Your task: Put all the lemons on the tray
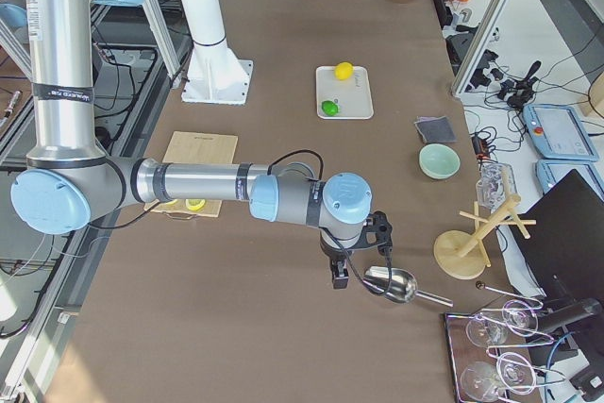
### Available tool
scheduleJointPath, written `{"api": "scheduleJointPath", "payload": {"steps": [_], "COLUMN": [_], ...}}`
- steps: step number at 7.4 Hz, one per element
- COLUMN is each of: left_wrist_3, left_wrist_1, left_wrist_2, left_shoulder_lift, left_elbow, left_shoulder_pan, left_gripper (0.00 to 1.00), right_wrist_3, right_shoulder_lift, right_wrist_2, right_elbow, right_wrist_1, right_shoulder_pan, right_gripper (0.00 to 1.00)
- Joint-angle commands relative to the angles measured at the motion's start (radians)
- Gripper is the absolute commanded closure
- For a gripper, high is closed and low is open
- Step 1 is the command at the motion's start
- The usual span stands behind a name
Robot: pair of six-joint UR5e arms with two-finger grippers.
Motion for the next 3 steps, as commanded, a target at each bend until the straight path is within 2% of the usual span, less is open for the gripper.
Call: {"api": "scheduleJointPath", "payload": {"steps": [1, 3], "left_wrist_3": [-0.111, -0.107], "left_wrist_1": [-0.051, -0.103], "left_wrist_2": [-0.001, 0.000], "left_shoulder_lift": [0.056, 0.054], "left_elbow": [-0.017, -0.011], "left_shoulder_pan": [-0.003, 0.009], "left_gripper": [0.02, 0.02], "right_wrist_3": [-0.025, -0.023], "right_shoulder_lift": [-0.014, -0.014], "right_wrist_2": [-0.022, -0.015], "right_elbow": [0.009, 0.013], "right_wrist_1": [0.002, 0.002], "right_shoulder_pan": [0.004, 0.004], "right_gripper": [0.00, 0.00]}}
